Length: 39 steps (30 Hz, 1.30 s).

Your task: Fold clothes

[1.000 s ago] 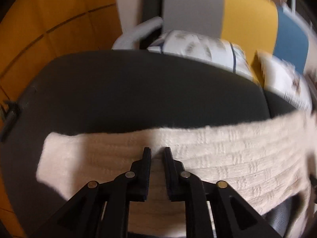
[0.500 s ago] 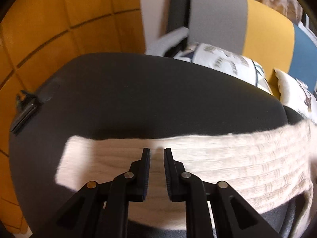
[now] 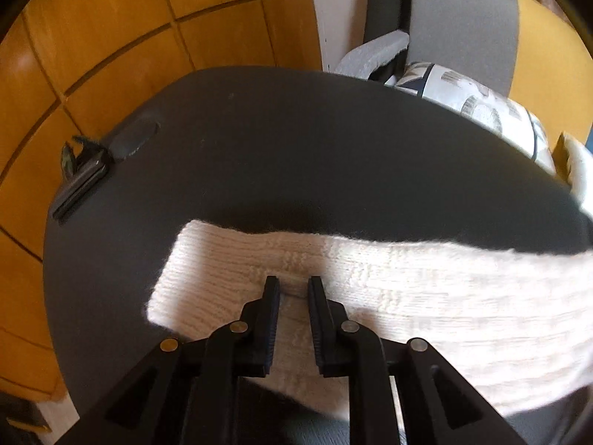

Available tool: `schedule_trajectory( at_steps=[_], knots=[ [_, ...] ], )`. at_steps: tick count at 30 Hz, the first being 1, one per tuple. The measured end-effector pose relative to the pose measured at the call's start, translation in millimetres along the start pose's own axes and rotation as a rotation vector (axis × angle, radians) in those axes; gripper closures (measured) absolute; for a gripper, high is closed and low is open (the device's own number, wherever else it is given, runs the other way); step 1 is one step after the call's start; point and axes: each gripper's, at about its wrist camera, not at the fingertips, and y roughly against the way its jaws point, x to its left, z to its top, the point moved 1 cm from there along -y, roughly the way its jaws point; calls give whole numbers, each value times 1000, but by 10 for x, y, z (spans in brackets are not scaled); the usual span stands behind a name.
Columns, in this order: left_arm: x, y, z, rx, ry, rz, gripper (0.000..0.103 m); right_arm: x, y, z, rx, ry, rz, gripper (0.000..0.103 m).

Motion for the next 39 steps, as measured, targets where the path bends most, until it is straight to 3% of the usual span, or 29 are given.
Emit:
schedule_trajectory(
  at_steps=[3,6,8,12,14,17,20,22,27,30,33,36,39],
  knots=[
    [-194,352,-157,-81,-60,-84,87,-38,222,-105,-31,-10,24,0],
    [-566,540,-383,-87,-166,-166,87,-30,331,-295,-16,-2,32,0],
    [-834,574,-536,-68,-223,-165,87,-16,342,-438,-1,-4,22,0],
    [-1014,430,-580,-9,-157,-145,87,-20,345,-664,-18,-27,1,0],
    [-992,461,-509,-55,-149,-143,87,-13,343,-676,-30,-26,-3,0],
    [-855,378,-234,-93,-147,-81,87,-7,336,-684,-42,-27,-8,0],
    [-533,173,-86,-50,-103,13,87,17,326,-681,-42,-37,-26,0],
    [-210,-88,-43,37,-41,87,87,42,324,-694,-42,-48,-40,0],
    [247,-251,-37,76,103,4,85,91,298,-682,-39,-73,-71,0],
    [206,-291,-5,94,92,32,85,117,279,-658,-46,-86,-80,0],
    [184,-132,32,130,145,71,85,143,268,-635,-47,-91,-81,0],
    [66,366,-202,53,169,-79,86,86,319,-622,-38,-101,-39,0],
    [-426,832,-576,46,74,-295,86,-38,482,-652,-36,-95,-27,0]
  ],
)
